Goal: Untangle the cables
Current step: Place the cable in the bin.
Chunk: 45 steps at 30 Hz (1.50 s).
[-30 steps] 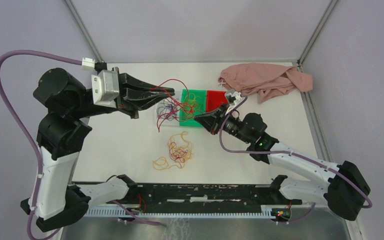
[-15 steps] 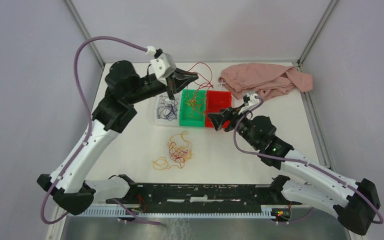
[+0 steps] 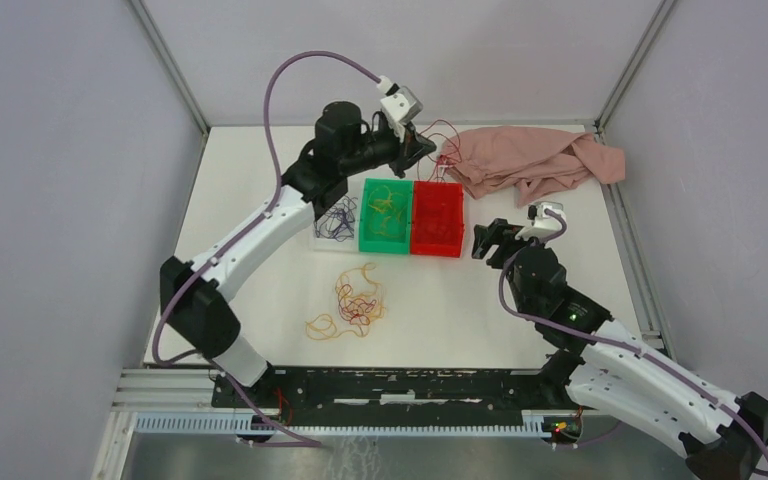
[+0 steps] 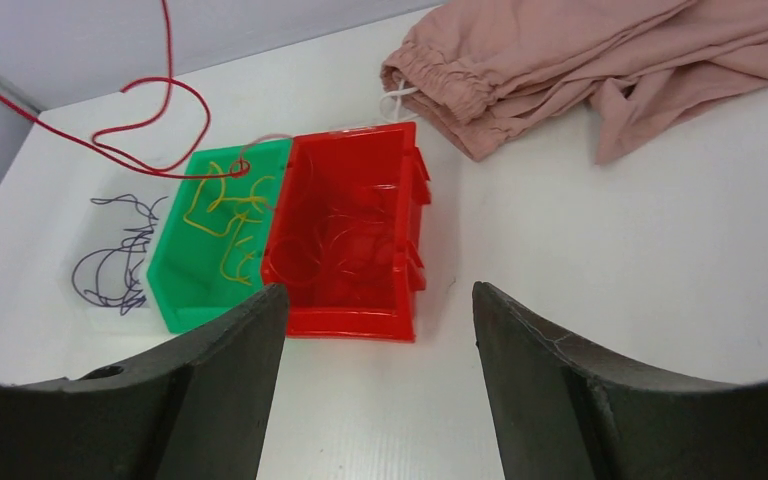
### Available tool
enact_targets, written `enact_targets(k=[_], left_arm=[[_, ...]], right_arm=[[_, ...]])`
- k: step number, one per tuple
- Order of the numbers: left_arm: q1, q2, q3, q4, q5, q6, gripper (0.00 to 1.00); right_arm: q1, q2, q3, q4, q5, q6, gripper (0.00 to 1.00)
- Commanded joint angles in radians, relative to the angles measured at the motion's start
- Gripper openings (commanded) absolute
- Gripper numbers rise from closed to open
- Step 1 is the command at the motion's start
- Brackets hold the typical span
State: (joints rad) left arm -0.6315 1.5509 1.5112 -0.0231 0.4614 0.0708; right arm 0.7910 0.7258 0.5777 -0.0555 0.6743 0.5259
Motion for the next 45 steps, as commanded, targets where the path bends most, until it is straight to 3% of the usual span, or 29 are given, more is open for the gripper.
enact_targets(k=[1, 8, 12, 19, 32, 34, 36, 41, 45], left_arm=[[-0.014, 0.099, 0.092, 0.04, -0.017, -0.059, 0.03], [-0.019, 0.21, 0.061, 0.026, -0.073, -0.041, 0.03], [-0.024, 0.272, 0.046, -0.031, -0.196, 0.028, 0.03], [-0.048, 0.419, 0.147, -0.197, -0.408, 0.151, 0.03], [-0.105, 0.589, 0.292, -0.394, -0.433, 0.241, 0.05], [-0.106, 0.604, 0.316, -0.433, -0.412, 0.255, 0.15], [-0.105, 0.615, 0.337, -0.484, -0.396, 0.266, 0.33], [-0.107, 0.581, 0.403, -0.607, -0.394, 0.3, 0.48], [-0.107, 0.513, 0.434, -0.695, -0.36, 0.323, 0.85]], right_arm=[[-0.009, -0.028, -0.001, -0.007, 0.096, -0.015, 0.74], [-0.024, -0.046, 0.001, -0.005, 0.09, -0.02, 0.74], [-0.031, -0.065, 0.0, 0.002, 0.088, -0.022, 0.74], [-0.048, -0.049, -0.004, 0.026, 0.079, -0.023, 0.75], [-0.082, -0.035, -0.007, 0.028, 0.05, -0.012, 0.75], [-0.088, -0.034, -0.007, 0.028, 0.041, -0.009, 0.75], [-0.092, -0.031, -0.003, 0.029, 0.025, -0.01, 0.75], [-0.096, -0.016, 0.041, -0.017, -0.017, -0.009, 0.75], [-0.098, 0.004, 0.084, -0.045, -0.071, 0.001, 0.75]])
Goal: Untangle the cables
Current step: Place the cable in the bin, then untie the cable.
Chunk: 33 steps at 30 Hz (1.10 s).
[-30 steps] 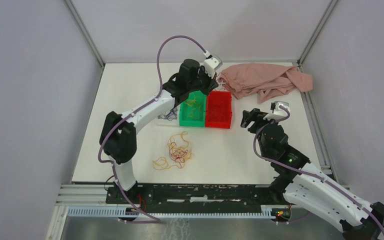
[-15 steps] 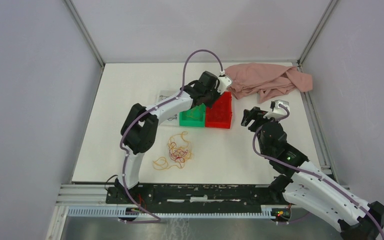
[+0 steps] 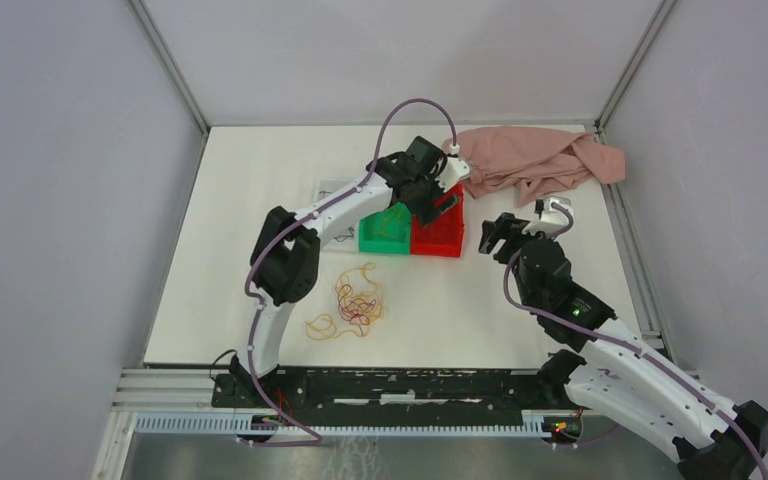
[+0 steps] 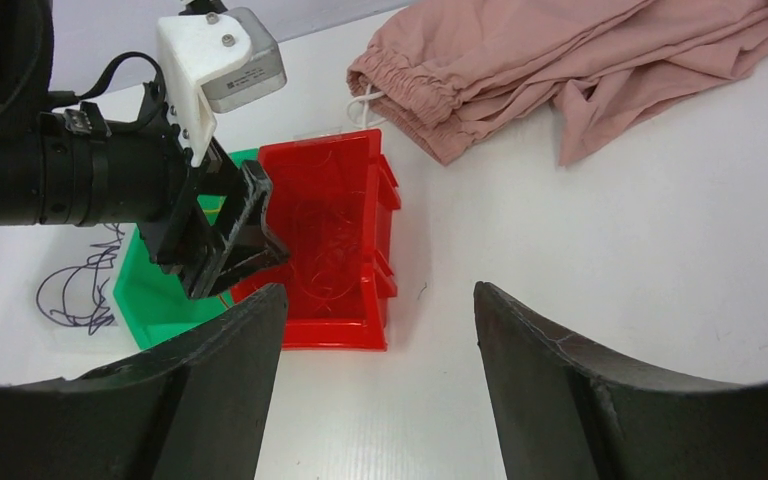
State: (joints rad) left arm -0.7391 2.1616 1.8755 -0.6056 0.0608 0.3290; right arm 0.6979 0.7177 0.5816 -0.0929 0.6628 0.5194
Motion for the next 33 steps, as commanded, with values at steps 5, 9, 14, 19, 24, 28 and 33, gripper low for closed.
enact_targets(k=[5, 9, 14, 19, 24, 28, 33], left_arm=[[0.003, -0.193, 0.111, -0.228, 0.103, 0.065, 0.99], [0.009, -0.304, 0.086, -0.325, 0.174, 0.089, 0.99], [0.068, -0.507, -0.075, -0.479, 0.309, 0.255, 0.99], [0.107, -0.733, -0.384, -0.538, 0.362, 0.432, 1.0], [0.106, -0.886, -0.658, -0.5, 0.355, 0.562, 0.91], [0.104, -0.95, -0.777, -0.44, 0.387, 0.594, 0.85], [0.098, -0.968, -0.868, -0.263, 0.434, 0.481, 0.67]], right_arm=[[-0.006, 0.057, 0.14, -0.036, -0.148, 0.004, 0.76], [-0.006, 0.109, 0.165, -0.028, -0.259, -0.011, 0.78], [-0.006, 0.189, 0.161, 0.01, -0.416, -0.012, 0.79], [-0.006, 0.219, 0.132, 0.074, -0.464, 0.005, 0.76], [-0.006, 0.23, 0.098, 0.165, -0.618, -0.001, 0.66], [-0.006, 0.28, 0.107, 0.178, -0.72, 0.004, 0.61], [-0.006, 0.267, 0.074, 0.227, -0.699, 0.017, 0.59]])
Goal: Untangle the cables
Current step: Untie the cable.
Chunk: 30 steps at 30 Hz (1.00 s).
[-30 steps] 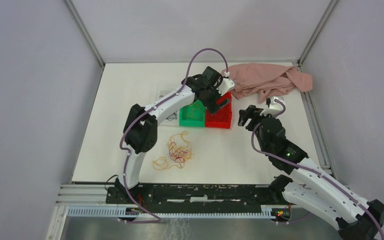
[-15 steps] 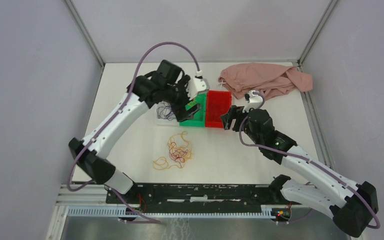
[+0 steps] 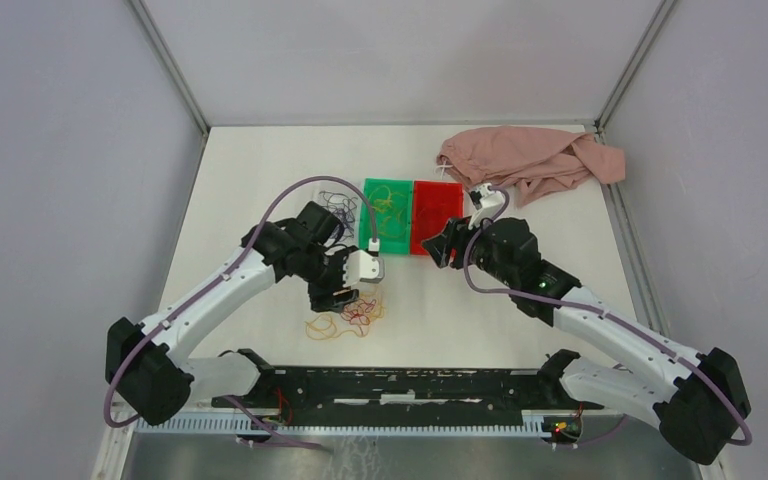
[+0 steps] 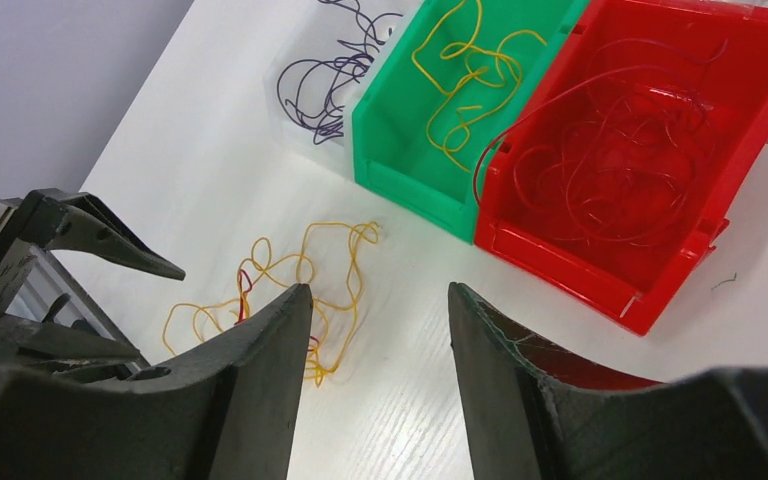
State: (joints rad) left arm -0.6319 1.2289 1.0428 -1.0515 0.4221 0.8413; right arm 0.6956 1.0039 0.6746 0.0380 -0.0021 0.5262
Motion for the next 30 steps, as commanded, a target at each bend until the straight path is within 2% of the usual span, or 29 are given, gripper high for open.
enact_targets(k=[1, 6, 11, 20, 25, 30], left_arm=[[-0.009, -0.028, -0.05, 0.222, 0.072, -0.06, 0.65], [-0.028, 0.012, -0.104, 0.318, 0.112, -0.065, 0.63], [-0.049, 0.098, -0.121, 0.38, 0.05, -0.051, 0.59], [-0.065, 0.194, -0.101, 0.345, 0.012, 0.062, 0.57], [-0.065, 0.215, -0.103, 0.338, -0.035, 0.11, 0.45], [-0.068, 0.194, -0.099, 0.338, -0.069, 0.137, 0.27]], right_arm=[[-0.004, -0.025, -0.022, 0.097, -0.03, 0.011, 0.58], [-0.003, -0.062, -0.046, 0.093, 0.002, 0.009, 0.52], [-0.004, -0.101, -0.064, 0.079, 0.03, 0.003, 0.47], [-0.004, -0.133, -0.068, 0.065, 0.059, 0.015, 0.41], [-0.004, -0.154, -0.069, 0.054, 0.071, 0.02, 0.38], [-0.003, -0.161, -0.07, 0.057, 0.078, 0.034, 0.35]])
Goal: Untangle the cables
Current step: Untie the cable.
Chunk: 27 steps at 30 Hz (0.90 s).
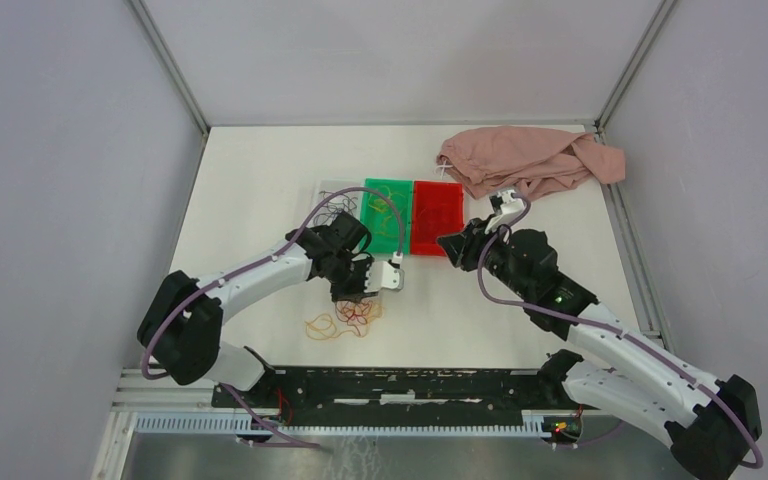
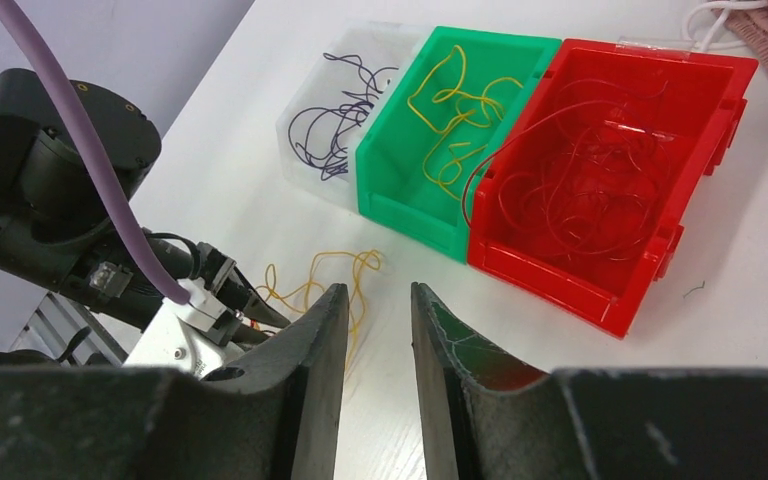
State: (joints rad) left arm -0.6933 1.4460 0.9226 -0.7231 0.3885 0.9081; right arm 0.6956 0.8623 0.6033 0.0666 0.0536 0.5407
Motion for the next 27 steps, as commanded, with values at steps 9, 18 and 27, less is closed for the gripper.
enact_targets(k=[9, 18, 27], left_arm=[[-0.01, -0.162, 0.101, -0.09, 0.02, 0.022, 0.07], [-0.01, -0.294, 0.05, -0.152, 0.085, -0.001, 0.12], [-0.057, -0.364, -0.116, -0.176, 0.082, 0.33, 0.7]], right_arm=[[-0.004, 0.017, -0.005, 0.085, -0.038, 0.067, 0.33], [-0.002, 0.103, -0.028, 0.21, -0.185, 0.101, 0.45], [-0.002, 0.12, -0.053, 0.218, -0.164, 0.112, 0.49]])
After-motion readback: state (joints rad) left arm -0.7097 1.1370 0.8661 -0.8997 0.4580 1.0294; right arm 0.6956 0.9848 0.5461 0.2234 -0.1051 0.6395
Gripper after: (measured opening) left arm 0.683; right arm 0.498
